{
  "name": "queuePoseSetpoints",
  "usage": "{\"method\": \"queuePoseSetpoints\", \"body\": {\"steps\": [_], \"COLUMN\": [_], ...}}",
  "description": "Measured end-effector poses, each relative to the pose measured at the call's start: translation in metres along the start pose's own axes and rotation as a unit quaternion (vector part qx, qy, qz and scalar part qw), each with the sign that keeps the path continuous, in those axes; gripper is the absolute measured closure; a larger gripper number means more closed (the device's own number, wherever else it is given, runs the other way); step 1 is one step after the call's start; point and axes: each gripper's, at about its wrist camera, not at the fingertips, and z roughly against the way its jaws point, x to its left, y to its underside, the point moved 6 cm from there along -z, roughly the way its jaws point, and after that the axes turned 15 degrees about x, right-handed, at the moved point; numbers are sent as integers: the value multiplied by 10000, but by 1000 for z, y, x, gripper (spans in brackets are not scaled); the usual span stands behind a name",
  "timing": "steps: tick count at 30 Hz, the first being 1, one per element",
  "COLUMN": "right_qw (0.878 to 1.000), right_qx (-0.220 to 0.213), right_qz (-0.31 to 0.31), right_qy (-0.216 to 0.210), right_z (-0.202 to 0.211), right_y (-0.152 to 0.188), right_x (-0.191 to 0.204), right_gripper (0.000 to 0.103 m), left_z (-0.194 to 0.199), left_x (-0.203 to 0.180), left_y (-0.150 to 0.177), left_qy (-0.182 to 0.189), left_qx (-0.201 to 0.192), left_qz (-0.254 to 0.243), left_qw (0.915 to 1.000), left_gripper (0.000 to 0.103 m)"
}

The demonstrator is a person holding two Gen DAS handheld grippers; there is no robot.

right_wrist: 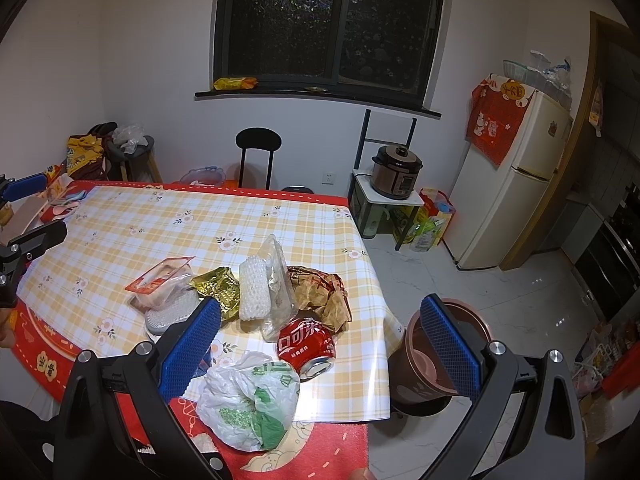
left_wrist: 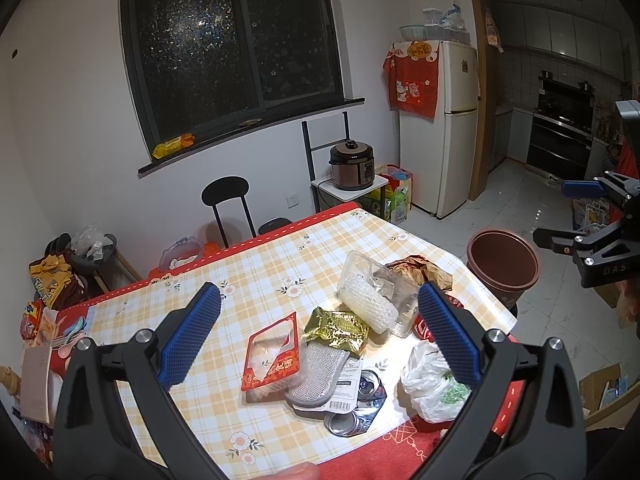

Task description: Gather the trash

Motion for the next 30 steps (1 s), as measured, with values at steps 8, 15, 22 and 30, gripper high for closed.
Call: {"method": "queuePoseSetpoints", "body": {"steps": [8,15,22,30], "right_qw": [10000,10000,10000,10000], "right_qx": [9,15,25,33], "right_qz": [4,11,17,24], "right_qy": [6,13,18,26], "right_z": [-1,-1,-2,-2], "right_y": [0,-1,0,0], "right_x": [1,4,3,3], "right_gripper": [5,5,5,5], "left_z": [0,4,5,0], "left_x": [0,2,-6,-3], "left_y": [0,-2,-5,4], "left_qy": [1,7,2,25], "left_qx": [-1,5,15,12], "left_qz": [11,10,20,45], "left_qw": [10000,10000,10000,10000], "left_gripper": [6,6,6,6]}}
